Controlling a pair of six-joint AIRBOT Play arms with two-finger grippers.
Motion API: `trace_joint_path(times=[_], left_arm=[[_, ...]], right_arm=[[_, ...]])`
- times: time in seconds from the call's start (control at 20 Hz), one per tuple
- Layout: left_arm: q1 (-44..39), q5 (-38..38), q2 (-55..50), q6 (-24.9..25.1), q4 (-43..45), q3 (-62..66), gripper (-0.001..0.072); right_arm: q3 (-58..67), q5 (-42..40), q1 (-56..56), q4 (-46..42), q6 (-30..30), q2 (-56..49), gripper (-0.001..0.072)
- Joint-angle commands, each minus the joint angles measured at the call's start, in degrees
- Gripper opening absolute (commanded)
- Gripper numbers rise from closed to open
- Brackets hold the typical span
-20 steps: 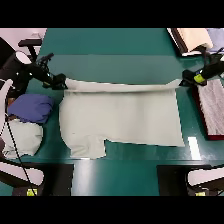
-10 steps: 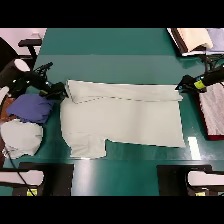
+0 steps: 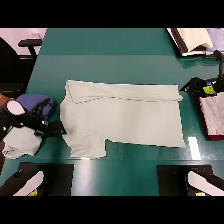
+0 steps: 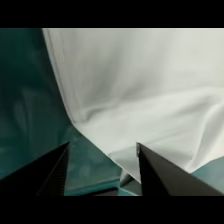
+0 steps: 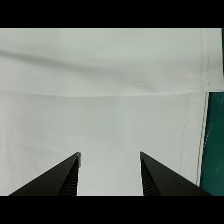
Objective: Fold the shirts.
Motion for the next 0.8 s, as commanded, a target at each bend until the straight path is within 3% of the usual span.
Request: trace_joint_path(times=[0.0, 0.4, 0.45, 0.5, 0.55, 0.75], left_arm=[[0.1, 1.1, 3.0, -0.8, -4.2, -7.6, 0.0482], [0.1, 8.5, 3.0, -0.6, -12.4, -11.5, 0.0478], [0.1, 8.6, 3.0, -0.6, -13.6, -11.5, 0.0380], [0.1, 8.3, 3.0, 0.4, -14.6, -11.5, 0.0079], [0.1, 8.0, 3.0, 1.7, -15.6, -11.5, 0.0025], [0.1, 6.4, 3.0, 2.9, -16.3, -10.1, 0.0022]], right_arm=[[-1.4, -1.2, 0.0, 0.2, 0.0, 2.6, 0.0435], [-1.4, -0.9, 0.0, 0.1, 0.0, 2.6, 0.0433], [-1.4, -0.1, 0.0, 0.1, 0.0, 2.6, 0.0433], [-1.4, 1.2, 0.0, -0.6, -0.1, 2.6, 0.0433], [-1.4, 2.5, 0.0, -1.8, -0.4, 2.6, 0.0433], [-2.1, 10.5, -0.2, -11.6, -0.5, 2.6, 0.0433]])
